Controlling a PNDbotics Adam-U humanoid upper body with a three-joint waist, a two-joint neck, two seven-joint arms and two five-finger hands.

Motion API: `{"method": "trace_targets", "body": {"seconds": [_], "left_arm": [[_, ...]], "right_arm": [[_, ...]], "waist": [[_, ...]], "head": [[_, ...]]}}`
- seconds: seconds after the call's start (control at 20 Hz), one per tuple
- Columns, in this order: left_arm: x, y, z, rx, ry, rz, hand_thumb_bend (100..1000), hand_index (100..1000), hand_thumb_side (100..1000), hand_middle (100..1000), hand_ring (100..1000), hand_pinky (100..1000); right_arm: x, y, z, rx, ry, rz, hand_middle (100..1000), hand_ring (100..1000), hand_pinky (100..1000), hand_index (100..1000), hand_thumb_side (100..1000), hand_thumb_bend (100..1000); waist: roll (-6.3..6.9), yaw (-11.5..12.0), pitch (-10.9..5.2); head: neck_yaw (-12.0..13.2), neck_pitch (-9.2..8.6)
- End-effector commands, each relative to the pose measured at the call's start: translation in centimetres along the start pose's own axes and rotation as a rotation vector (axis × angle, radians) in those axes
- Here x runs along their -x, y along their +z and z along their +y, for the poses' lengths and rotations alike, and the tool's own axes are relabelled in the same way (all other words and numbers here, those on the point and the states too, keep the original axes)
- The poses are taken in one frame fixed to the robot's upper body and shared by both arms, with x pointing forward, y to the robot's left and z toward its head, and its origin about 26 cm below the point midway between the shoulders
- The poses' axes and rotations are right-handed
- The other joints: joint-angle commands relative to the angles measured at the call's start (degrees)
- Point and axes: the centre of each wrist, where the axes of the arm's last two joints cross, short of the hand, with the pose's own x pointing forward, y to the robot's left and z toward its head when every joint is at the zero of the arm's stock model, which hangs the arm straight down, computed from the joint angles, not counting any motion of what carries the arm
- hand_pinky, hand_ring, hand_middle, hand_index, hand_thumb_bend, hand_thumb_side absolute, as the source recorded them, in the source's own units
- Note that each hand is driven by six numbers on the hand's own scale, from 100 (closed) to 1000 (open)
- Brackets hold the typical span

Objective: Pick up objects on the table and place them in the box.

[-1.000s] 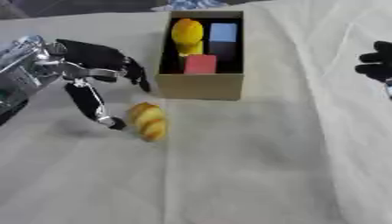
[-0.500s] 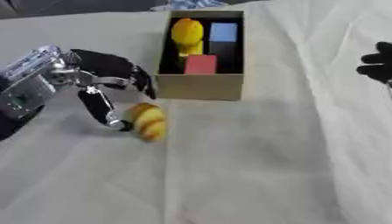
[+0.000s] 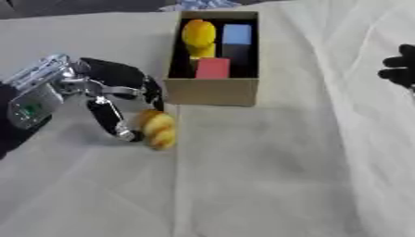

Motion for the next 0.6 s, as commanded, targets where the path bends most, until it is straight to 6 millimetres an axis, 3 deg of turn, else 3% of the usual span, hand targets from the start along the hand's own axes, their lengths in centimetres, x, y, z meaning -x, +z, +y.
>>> {"method": "trace_targets", "body": {"seconds": [0.05, 0.35, 0.6], "left_arm": [[0.2, 0.3, 0.4, -0.007, -0.025, 0.011, 328, 766, 336, 659, 695, 763], [0.2, 0.1, 0.0, -0.029, -0.044, 0.013, 246, 699, 306, 602, 656, 743], [-0.5, 2.1, 1.5, -0.091, -0.056, -0.012, 237, 702, 321, 605, 651, 744]], "right_arm": [[-0.8, -0.4, -0.4, 0.001, 0.016, -0.036, 742, 771, 882, 874, 717, 100], [-0.8, -0.4, -0.4, 0.002, 0.015, -0.036, 742, 771, 882, 873, 717, 100], [-0.8, -0.3, -0.5, 0.002, 0.021, -0.033, 742, 771, 882, 873, 717, 100]], "waist": [[-0.41, -0.1, -1.02], [-0.49, -0.2, -1.05], [-0.23, -0.1, -1.26]], "head": [[0.3, -0.48], [0.3, -0.43], [0.1, -0.13]]}}
